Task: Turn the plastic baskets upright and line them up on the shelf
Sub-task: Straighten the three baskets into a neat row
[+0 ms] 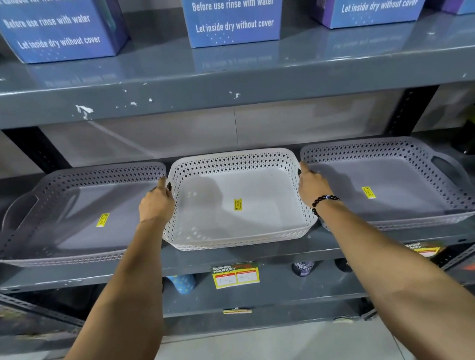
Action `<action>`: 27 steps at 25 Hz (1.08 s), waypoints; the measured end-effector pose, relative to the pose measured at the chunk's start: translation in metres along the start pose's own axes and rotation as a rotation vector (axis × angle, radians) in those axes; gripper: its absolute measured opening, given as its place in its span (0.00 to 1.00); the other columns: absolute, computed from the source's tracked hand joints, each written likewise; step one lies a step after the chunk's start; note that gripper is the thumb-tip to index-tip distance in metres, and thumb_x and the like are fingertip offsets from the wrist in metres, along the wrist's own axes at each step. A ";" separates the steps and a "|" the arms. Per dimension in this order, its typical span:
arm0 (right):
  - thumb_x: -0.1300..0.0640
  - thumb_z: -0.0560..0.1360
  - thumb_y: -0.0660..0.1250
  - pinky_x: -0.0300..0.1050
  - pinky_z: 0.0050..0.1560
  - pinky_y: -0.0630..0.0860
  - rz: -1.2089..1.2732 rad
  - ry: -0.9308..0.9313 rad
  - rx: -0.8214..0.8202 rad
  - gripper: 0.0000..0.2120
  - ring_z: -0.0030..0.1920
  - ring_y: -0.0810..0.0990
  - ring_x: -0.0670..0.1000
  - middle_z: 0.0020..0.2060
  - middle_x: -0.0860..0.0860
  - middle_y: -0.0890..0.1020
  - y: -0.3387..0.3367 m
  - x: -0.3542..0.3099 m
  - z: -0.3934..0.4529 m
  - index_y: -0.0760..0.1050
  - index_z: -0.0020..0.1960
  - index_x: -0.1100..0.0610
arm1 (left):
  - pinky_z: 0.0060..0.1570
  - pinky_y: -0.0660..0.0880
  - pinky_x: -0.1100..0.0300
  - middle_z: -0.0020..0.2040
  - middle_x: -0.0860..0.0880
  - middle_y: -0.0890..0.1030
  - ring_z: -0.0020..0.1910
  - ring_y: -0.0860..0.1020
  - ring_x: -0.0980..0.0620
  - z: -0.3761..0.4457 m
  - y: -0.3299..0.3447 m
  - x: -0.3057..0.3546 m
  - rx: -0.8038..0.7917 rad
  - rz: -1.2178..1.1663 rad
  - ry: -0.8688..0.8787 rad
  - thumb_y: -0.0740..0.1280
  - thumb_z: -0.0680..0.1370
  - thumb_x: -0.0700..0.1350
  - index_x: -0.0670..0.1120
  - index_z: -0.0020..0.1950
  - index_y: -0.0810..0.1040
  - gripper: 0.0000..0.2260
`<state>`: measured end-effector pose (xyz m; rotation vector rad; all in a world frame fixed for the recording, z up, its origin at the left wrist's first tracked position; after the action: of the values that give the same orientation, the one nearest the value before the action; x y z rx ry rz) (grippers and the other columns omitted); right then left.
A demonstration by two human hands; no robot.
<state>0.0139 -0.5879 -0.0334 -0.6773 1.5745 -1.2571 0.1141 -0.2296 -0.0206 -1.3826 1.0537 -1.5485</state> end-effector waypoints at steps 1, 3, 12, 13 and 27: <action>0.69 0.78 0.53 0.54 0.47 0.79 -0.001 0.001 0.001 0.26 0.49 0.81 0.64 0.51 0.67 0.81 -0.001 0.000 0.000 0.53 0.75 0.62 | 0.47 0.75 0.45 0.57 0.32 0.79 0.54 0.77 0.32 0.001 0.000 0.000 -0.005 -0.008 0.002 0.52 0.81 0.40 0.44 0.74 0.61 0.20; 0.69 0.78 0.53 0.54 0.47 0.80 0.002 0.001 -0.001 0.27 0.48 0.82 0.63 0.50 0.67 0.81 -0.001 0.000 -0.001 0.53 0.75 0.62 | 0.47 0.74 0.45 0.57 0.33 0.79 0.54 0.77 0.32 0.001 0.001 0.000 -0.012 -0.017 0.007 0.52 0.81 0.41 0.44 0.74 0.60 0.20; 0.66 0.79 0.53 0.53 0.45 0.81 0.033 0.014 -0.005 0.26 0.43 0.82 0.62 0.46 0.67 0.82 0.000 0.002 0.000 0.52 0.75 0.61 | 0.49 0.73 0.46 0.57 0.30 0.78 0.55 0.76 0.32 0.000 -0.001 -0.005 -0.027 -0.154 -0.058 0.51 0.82 0.43 0.42 0.75 0.59 0.21; 0.64 0.80 0.52 0.53 0.43 0.81 0.042 0.016 -0.006 0.25 0.41 0.81 0.61 0.45 0.66 0.82 0.000 0.002 0.000 0.51 0.76 0.61 | 0.48 0.73 0.46 0.57 0.30 0.78 0.55 0.76 0.32 0.001 -0.001 -0.004 -0.030 -0.163 -0.046 0.51 0.82 0.43 0.42 0.74 0.60 0.20; 0.70 0.76 0.54 0.53 0.51 0.79 -0.054 0.040 -0.039 0.30 0.54 0.79 0.63 0.61 0.67 0.74 0.002 -0.005 0.003 0.50 0.76 0.63 | 0.57 0.72 0.43 0.65 0.32 0.72 0.59 0.74 0.32 0.018 0.011 0.007 -0.089 -0.058 0.007 0.51 0.81 0.35 0.42 0.76 0.57 0.23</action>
<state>0.0188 -0.5843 -0.0335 -0.7276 1.6267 -1.2889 0.1320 -0.2415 -0.0271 -1.4811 1.1075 -1.5648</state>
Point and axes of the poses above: each hand's wrist, its own z-axis towards the middle knuckle, its own y-axis out of the palm, x = y × z, the point moved 10 cm from there along z, towards the middle knuckle
